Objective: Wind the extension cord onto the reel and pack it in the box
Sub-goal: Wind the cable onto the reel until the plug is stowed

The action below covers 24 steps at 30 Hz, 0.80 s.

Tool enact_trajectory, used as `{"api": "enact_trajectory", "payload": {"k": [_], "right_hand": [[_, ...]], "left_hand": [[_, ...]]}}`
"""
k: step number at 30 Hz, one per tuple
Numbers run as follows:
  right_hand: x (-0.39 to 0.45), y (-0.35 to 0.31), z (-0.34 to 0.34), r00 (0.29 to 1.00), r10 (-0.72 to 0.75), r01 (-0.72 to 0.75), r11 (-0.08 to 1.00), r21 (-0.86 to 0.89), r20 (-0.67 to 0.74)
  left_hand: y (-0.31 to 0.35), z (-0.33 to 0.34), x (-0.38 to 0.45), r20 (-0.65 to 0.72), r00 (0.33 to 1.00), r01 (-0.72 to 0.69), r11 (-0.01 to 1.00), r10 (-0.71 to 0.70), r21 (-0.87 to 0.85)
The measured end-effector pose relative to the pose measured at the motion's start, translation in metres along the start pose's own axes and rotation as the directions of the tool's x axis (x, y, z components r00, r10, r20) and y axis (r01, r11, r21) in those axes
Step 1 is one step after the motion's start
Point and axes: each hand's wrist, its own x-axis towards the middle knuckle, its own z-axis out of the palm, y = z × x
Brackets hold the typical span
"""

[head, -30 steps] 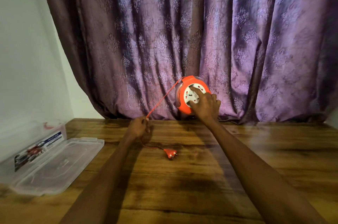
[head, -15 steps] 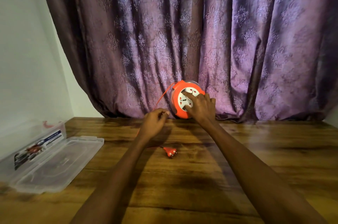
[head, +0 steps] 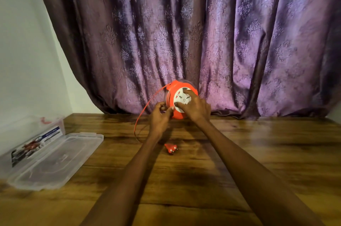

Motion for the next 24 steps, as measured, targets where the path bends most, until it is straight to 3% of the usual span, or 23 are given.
{"api": "enact_trajectory", "payload": {"k": [1,2,3,4,5,7,9,11,12,13,14,16,18,20,24], "right_hand": [[0.0,-0.004,0.004,0.987,0.157,-0.163,0.961,0.222,0.044],[0.0,-0.008,0.007,0.951,0.292,-0.303,0.828,0.472,0.099],[0.0,-0.011,0.011,0.904,0.39,-0.401,0.629,0.667,0.176],[0.0,-0.013,0.013,0.855,0.44,-0.471,0.437,0.766,0.275],[0.001,-0.013,0.015,0.821,0.46,-0.513,0.333,0.791,0.338],[-0.003,-0.01,0.016,0.811,0.442,-0.544,0.327,0.773,0.383],[-0.002,0.002,0.017,0.852,0.354,-0.517,0.452,0.727,0.385],[0.001,0.015,0.014,0.932,0.24,-0.356,0.741,0.569,0.271],[0.003,0.023,0.012,0.972,0.162,-0.217,0.894,0.393,0.169],[0.005,0.029,0.01,0.998,0.018,-0.03,0.981,0.194,0.061],[0.005,0.033,0.007,0.985,-0.172,0.172,0.985,0.023,-0.015],[0.011,0.041,0.006,0.838,-0.546,0.534,0.824,-0.188,-0.016],[0.017,0.046,0.005,0.666,-0.743,0.721,0.614,-0.321,0.073],[0.018,0.046,0.002,0.592,-0.784,0.782,0.501,-0.372,0.188],[0.012,0.05,0.004,0.535,-0.791,0.797,0.356,-0.488,0.296]], "left_hand": [[-0.002,0.004,-0.003,-0.005,1.0,-0.007,1.0,0.007,-0.009],[-0.005,0.008,-0.005,-0.014,1.0,-0.004,1.0,0.004,-0.024],[-0.008,0.011,-0.008,-0.023,1.0,-0.002,1.0,0.001,-0.024],[-0.01,0.014,-0.011,-0.032,0.999,-0.001,1.0,0.001,-0.011],[-0.012,0.015,-0.013,-0.039,0.999,-0.001,1.0,0.001,0.011],[-0.018,0.015,-0.014,-0.06,0.998,0.021,1.0,-0.021,0.007],[-0.022,0.013,-0.013,-0.098,0.994,0.051,0.998,-0.054,-0.039],[-0.024,0.009,-0.01,-0.121,0.985,0.102,0.98,-0.124,-0.169],[-0.024,0.007,-0.007,-0.12,0.979,0.136,0.965,-0.166,-0.225],[-0.024,0.003,-0.004,-0.112,0.974,0.164,0.952,-0.198,-0.26],[-0.025,0.0,-0.001,-0.1,0.97,0.191,0.945,-0.224,-0.265],[-0.028,-0.007,0.004,-0.073,0.966,0.222,0.944,-0.246,-0.246],[-0.03,-0.011,0.007,-0.026,0.97,0.23,0.945,-0.243,-0.234],[-0.031,-0.014,0.007,0.022,0.972,0.231,0.949,-0.232,-0.216],[-0.03,-0.014,0.003,0.114,0.976,0.201,0.965,-0.183,-0.17]]}}
